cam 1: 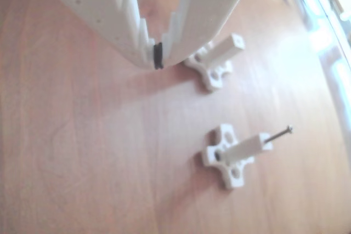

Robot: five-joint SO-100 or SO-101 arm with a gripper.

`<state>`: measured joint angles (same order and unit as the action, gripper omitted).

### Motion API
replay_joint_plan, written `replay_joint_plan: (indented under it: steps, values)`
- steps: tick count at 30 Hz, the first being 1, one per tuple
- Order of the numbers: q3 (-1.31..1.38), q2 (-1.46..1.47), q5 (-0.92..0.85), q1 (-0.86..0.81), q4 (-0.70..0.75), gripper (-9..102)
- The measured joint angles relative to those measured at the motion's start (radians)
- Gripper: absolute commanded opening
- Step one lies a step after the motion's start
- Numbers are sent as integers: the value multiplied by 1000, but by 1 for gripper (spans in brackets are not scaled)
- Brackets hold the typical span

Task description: Grab the screw and set it in the hole.

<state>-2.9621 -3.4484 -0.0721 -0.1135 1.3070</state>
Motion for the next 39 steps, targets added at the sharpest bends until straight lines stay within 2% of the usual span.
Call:
replay_joint_plan:
  steps: [9,18,39]
  values:
    - [0,3,0,-12,-6,-4]
    - [66,163,11,-26,-21,-4]
    - [604,804,71,-15,-25,-4]
